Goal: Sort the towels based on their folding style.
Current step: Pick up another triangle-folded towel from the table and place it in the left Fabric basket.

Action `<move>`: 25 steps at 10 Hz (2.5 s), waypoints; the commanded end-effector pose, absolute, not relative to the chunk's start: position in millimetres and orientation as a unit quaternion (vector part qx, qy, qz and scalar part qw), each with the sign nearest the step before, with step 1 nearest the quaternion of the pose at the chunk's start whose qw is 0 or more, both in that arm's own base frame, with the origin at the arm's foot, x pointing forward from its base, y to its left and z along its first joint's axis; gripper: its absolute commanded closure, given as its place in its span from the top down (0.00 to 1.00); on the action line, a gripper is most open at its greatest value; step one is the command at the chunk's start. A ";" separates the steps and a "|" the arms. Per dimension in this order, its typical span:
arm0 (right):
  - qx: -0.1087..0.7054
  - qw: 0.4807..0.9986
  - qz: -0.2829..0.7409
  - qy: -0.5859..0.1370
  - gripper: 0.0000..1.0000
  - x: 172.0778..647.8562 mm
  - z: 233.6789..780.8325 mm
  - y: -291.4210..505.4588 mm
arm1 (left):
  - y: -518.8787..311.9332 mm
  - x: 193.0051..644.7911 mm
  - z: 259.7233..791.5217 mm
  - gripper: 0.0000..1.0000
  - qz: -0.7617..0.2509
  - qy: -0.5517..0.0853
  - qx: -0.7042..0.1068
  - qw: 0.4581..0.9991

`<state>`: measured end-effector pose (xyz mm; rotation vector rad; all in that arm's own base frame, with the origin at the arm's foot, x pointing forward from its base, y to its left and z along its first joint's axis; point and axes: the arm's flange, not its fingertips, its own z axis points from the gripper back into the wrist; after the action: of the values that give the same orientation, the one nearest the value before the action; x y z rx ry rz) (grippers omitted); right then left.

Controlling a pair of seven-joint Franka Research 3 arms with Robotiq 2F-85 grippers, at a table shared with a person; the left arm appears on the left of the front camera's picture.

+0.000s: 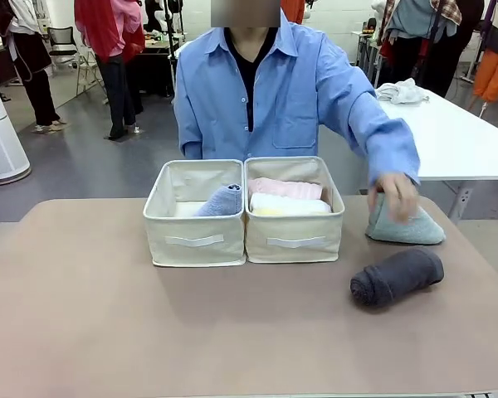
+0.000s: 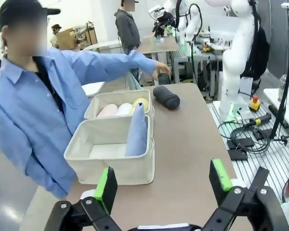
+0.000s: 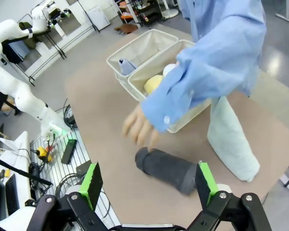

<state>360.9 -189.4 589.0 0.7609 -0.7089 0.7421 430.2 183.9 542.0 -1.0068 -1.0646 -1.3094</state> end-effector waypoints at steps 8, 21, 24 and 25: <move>0.360 0.797 0.349 -0.337 1.00 361.3 588.9 -188.0 | 183.9 430.2 542.0 1.00 -0.554 -0.451 -0.426 0.555; 0.360 0.797 0.349 -0.337 1.00 361.3 588.9 -188.0 | 183.9 430.2 542.0 1.00 -0.554 -0.451 -0.426 0.555; 0.360 0.797 0.349 -0.337 1.00 361.3 588.9 -188.0 | 183.9 430.2 542.0 1.00 -0.554 -0.451 -0.426 0.555; 0.355 0.803 0.346 -0.331 1.00 360.9 589.0 -189.4 | 183.9 430.2 542.0 1.00 -0.554 -0.451 -0.426 0.555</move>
<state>360.9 -189.4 589.0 0.7608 -0.7089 0.7420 432.2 183.0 540.8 -1.0040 -1.0624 -1.3136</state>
